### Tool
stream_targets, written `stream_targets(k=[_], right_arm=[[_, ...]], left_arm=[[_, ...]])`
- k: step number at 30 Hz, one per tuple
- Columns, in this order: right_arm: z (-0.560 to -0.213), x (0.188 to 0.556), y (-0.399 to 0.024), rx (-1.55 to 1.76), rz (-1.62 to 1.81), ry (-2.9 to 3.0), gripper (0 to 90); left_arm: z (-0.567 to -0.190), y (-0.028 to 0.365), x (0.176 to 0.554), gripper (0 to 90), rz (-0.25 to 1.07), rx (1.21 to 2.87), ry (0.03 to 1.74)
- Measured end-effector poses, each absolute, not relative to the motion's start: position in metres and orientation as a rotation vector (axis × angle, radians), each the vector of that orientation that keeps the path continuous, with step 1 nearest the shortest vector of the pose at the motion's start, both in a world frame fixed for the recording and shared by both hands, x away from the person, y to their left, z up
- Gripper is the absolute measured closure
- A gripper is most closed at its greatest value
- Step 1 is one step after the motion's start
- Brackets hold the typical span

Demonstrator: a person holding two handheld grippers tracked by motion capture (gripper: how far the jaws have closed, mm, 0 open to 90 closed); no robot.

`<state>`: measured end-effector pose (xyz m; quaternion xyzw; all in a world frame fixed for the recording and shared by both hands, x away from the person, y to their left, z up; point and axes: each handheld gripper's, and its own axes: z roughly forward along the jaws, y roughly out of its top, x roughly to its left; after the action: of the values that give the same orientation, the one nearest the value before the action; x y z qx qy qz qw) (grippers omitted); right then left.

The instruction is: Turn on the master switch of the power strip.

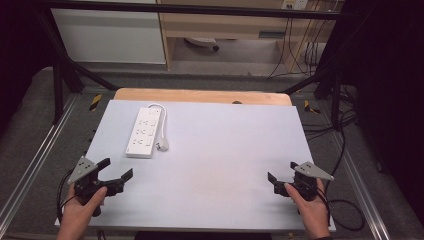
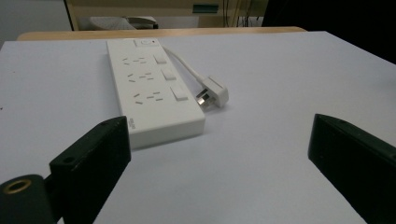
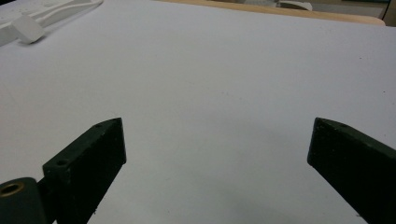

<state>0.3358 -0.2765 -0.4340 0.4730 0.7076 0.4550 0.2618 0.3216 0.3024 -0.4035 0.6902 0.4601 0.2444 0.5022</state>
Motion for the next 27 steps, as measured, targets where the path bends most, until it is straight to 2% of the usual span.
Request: stream_targets(k=[13, 27], right_arm=[[-0.433, 0.335, -0.272, 1.288, 1.25, 1.927, 4.9], [-0.432, 0.335, -0.27, 1.28, 1.259, 1.924, 4.2]], left_arm=[[-0.393, 0.283, 0.373, 6.5, 0.569, 1.693, 1.11], [-0.385, 0.267, 0.406, 6.8, 0.597, 1.661, 1.101]])
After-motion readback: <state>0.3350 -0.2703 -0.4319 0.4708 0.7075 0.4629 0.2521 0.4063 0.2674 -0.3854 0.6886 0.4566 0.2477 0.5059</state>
